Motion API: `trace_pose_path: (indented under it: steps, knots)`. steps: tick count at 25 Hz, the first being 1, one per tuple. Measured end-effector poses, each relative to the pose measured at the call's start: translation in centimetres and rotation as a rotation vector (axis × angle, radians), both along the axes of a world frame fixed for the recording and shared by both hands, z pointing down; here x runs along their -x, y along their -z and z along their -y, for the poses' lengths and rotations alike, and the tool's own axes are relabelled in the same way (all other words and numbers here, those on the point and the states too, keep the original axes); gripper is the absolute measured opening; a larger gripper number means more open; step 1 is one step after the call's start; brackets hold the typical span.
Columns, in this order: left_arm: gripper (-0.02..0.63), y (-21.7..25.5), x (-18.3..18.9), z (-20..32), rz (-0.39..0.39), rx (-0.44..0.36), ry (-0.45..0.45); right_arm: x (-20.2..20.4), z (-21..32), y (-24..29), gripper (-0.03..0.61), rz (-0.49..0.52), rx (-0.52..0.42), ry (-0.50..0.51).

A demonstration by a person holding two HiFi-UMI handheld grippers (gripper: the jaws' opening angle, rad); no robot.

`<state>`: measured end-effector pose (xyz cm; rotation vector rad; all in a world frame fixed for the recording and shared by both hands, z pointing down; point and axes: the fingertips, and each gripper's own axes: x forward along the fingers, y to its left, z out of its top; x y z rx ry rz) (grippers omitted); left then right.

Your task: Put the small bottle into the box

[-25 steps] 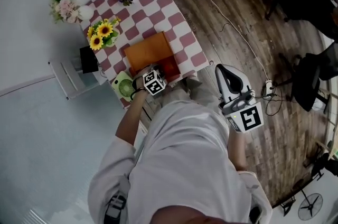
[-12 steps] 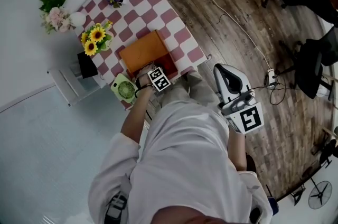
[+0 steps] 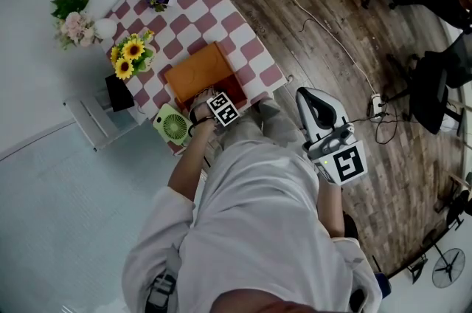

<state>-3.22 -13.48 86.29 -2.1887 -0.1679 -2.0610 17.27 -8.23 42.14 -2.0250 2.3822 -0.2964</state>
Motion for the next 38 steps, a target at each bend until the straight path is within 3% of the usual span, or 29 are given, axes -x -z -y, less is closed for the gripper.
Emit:
trace_pose_path:
  steps: [15,22,29,35,38]
  knots:
    - [0.241,1.6,0.0,-0.2,-0.026,0.008,-0.013,0.8,-0.3,-0.4,0.003,-0.007,0.008,0.009]
    - [0.232,3.9,0.0,-0.4,-0.099,0.009,0.039,1.6,-0.1,-0.1,0.003,-0.008,-0.003,0.034]
    - [0.138,8.3,0.3,-0.1,-0.238,-0.021,0.115,3.0,0.7,0.1,0.003,-0.017,-0.011,0.079]
    - [0.014,12.4,0.4,-0.1,-0.345,-0.036,0.162,4.6,1.8,0.3,0.003,-0.024,-0.016,0.139]
    - [-0.002,14.7,0.4,0.0,-0.403,-0.051,0.204,5.7,2.5,0.2,0.003,-0.023,-0.018,0.176]
